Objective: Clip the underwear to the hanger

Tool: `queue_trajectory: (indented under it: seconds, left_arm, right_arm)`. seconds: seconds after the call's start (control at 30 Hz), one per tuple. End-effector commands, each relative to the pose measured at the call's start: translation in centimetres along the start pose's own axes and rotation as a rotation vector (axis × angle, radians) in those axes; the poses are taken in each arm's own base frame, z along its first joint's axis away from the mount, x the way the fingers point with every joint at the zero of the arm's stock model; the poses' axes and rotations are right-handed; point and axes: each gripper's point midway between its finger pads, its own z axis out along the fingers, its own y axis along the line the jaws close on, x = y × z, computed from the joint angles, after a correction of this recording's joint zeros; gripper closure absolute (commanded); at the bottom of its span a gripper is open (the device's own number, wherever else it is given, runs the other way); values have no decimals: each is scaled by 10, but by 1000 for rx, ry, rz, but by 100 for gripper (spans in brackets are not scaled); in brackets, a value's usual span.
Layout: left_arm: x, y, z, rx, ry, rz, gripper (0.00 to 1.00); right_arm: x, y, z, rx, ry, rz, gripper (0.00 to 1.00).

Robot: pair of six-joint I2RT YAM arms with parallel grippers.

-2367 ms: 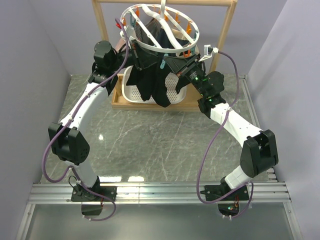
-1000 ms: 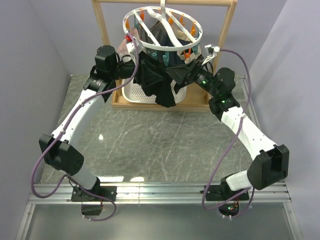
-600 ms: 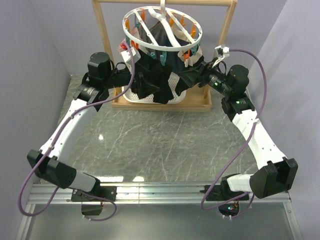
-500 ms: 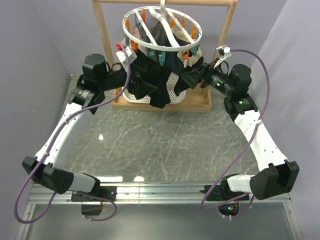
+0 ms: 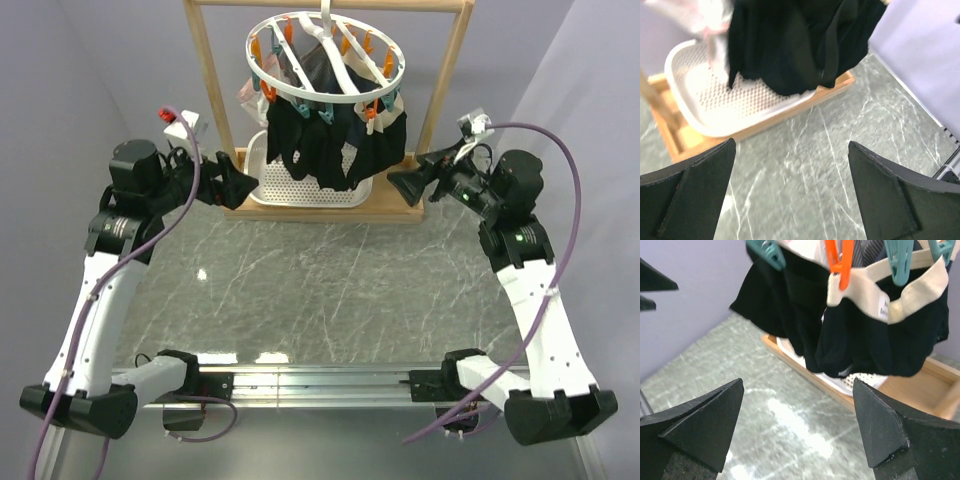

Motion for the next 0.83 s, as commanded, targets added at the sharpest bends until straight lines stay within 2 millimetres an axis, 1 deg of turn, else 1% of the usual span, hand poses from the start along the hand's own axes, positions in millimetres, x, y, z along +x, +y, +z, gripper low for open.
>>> queue_trajectory:
  seconds: [0.0,0.07,0.13,0.2,0.23,0.27,0.3,0.33,0.37,0.4,0.43,0.47,0.5,0.53,0.6,0.67,0.73,0.8]
  left_arm:
    - [12,17,-13,-108,7,-47,1]
    - [26,30,-16,-157,52,-84,1]
    - [43,44,-15,-202,104,-114,1]
    - [64,59,-13,-253,160,-144,1]
    - [69,68,-13,-292,173,-143,1]
    - [77,75,-11,-321,197,-152,1]
    - [87,81,-10,-342,221,-154,1]
    - [92,86,-9,-356,237,-147,1]
    - [95,93,-8,-382,247,-142,1]
    - [100,95,-8,-390,256,-138,1]
    - [103,97,-8,-395,258,-130,1]
    - [99,98,-7,-394,241,-118,1]
    - [104,99,-7,-395,248,-119,1]
    - [105,100,-6,-397,246,-121,1]
    - [110,101,-5,-400,248,-124,1]
    - [113,103,-4,-405,252,-123,1]
    - [114,104,-3,-404,252,-126,1]
    - [109,99,-3,-380,240,-120,1]
  right_arm:
    - [15,-3,-19,48,53,-52,4]
    - [28,-9,-24,80,92,-54,3]
    - [43,-17,-31,121,146,-62,3]
    - [64,-25,-36,154,209,-45,3]
    - [72,-28,-36,159,233,-38,3]
    - [85,-31,-38,168,263,-32,3]
    - [93,-33,-40,176,278,-27,2]
    - [101,-36,-41,187,292,-22,2]
    - [114,-38,-41,192,309,-13,2]
    - [118,-38,-43,195,306,-14,2]
    - [124,-40,-44,205,313,-9,1]
    - [134,-43,-44,213,323,4,1]
    - [137,-44,-45,222,320,4,1]
    - [149,-47,-47,236,337,18,0]
    - [150,-47,-49,246,321,14,0]
    - [157,-47,-52,254,329,20,0]
    - [156,-46,-55,256,323,10,0]
    - [152,-46,-58,269,303,-2,0]
